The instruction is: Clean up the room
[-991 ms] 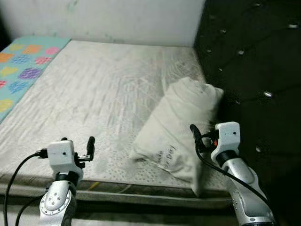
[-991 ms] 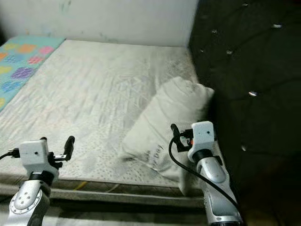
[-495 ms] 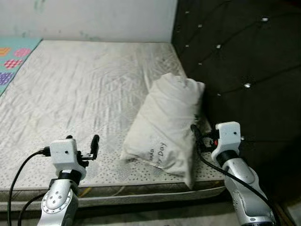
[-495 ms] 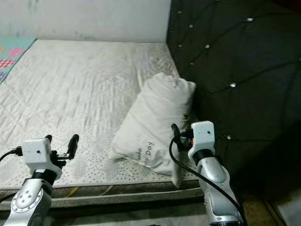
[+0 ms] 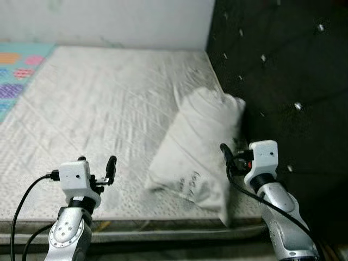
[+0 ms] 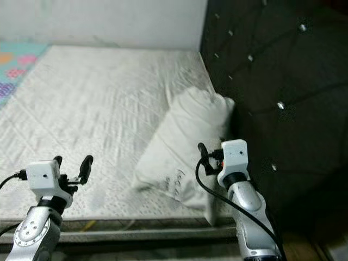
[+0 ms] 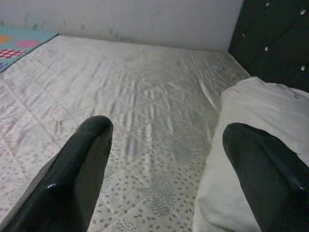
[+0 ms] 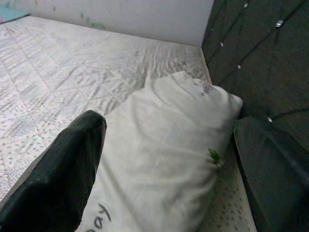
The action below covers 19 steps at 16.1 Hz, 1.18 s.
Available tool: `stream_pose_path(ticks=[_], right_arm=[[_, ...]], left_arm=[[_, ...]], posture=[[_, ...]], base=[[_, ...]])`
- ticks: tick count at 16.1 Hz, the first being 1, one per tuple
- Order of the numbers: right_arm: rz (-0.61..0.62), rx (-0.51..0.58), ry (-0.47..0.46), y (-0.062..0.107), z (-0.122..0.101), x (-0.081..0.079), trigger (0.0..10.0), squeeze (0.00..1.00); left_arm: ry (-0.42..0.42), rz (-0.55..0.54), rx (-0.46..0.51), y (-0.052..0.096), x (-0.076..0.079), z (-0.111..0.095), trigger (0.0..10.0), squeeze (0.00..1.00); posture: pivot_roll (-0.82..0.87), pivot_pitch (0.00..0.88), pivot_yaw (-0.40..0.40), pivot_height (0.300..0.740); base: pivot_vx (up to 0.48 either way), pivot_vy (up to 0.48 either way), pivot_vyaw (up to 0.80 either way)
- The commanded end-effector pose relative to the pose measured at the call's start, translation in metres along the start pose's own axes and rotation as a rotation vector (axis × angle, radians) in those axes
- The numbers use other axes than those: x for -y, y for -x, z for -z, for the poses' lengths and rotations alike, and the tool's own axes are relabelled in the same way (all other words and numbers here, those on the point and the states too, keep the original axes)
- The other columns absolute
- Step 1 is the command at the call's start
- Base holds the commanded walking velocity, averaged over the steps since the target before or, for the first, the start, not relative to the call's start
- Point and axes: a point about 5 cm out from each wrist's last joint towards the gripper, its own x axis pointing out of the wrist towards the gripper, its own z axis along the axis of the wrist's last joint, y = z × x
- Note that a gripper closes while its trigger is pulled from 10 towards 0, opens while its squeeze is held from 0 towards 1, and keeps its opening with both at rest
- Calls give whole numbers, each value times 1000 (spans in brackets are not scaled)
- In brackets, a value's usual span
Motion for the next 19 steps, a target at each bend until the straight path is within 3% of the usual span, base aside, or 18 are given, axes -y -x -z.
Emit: stream_pose_path(ticks=[1, 12, 17, 19], right_arm=[[7, 0, -1, 0, 0, 3, 10000, 0], [10, -5, 3, 0, 1, 3, 10000, 0], [5, -5, 9, -1, 1, 3, 10000, 0], [1, -2, 9, -2, 0, 3, 10000, 0]], left_arm=[[-4, 7, 5, 0, 1, -1, 10000, 0], [-11, 3, -17, 0, 2, 2, 10000, 0], [2, 22, -6, -1, 5, 2, 10000, 0], [3, 23, -4, -1, 5, 2, 10000, 0]], posture=[[-131, 92, -37, 740], [-132, 87, -37, 740], [-133, 78, -41, 740], [-132, 76, -44, 740]], base=[[240, 0, 0], [48, 0, 0], [0, 0, -800], [0, 0, 0]])
